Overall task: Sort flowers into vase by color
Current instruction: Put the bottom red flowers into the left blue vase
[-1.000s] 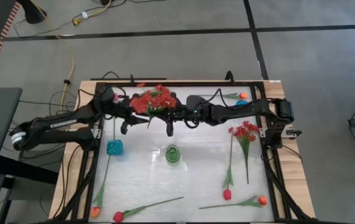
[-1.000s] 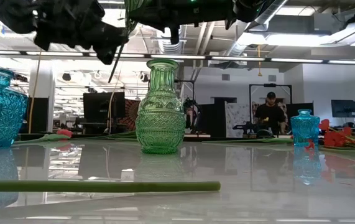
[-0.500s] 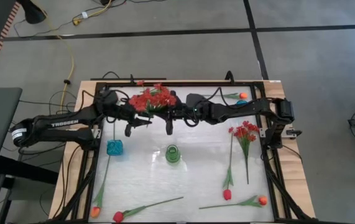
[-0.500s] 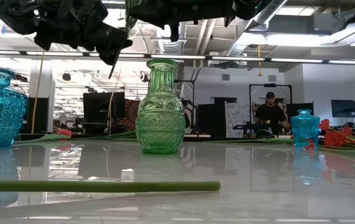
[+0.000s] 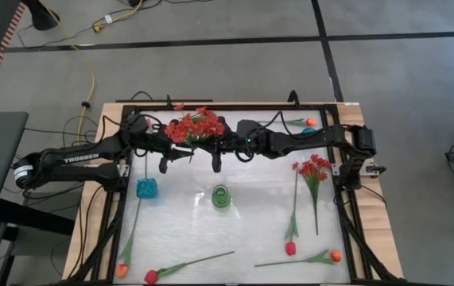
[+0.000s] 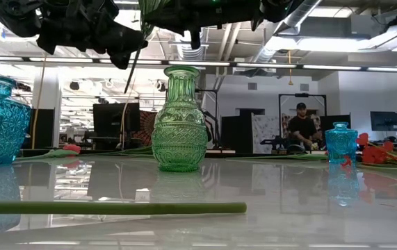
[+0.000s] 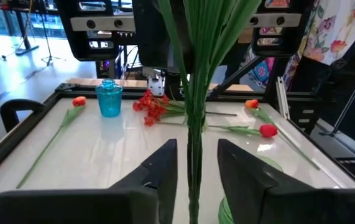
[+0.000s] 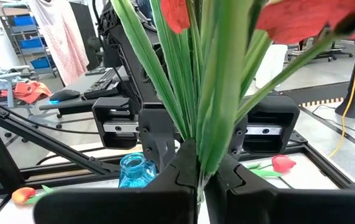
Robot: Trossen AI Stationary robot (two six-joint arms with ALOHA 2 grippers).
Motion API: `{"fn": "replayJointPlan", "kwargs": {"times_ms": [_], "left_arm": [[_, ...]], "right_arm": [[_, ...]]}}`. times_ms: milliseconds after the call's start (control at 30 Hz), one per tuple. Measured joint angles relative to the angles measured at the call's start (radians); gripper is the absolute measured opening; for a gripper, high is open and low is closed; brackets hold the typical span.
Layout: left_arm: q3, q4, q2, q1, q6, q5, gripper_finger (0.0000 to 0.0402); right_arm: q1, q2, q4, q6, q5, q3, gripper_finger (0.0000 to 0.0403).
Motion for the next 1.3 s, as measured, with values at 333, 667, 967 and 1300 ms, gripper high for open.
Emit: {"fn": "replayJointPlan", "kwargs": {"times_ms": [333, 667, 967, 1300], "left_arm": [[0.000, 0.001, 0.000, 0.000, -0.003, 0.007, 0.0004], [0.000, 0.005, -0.042, 0.000, -0.034, 0.009, 0.0000], [0.000, -0.158, -0.242, -0.001, -0.054, 0.069, 0.0000], [0.000, -0.561, -0.677, -0.064, -0.006, 0.009, 0.0000]], "right_arm": [[0.002, 0.000, -0.003, 0.008, 0.000, 0.000, 0.0055], [0.021, 0.000, 0.010, 0.006, 0.000, 0.000, 0.0172], [0.020, -0.018, -0.094, 0.016, -0.026, 0.000, 0.0304], [0.052, -0.024, -0.162, 0.024, -0.029, 0.000, 0.0312]]}}
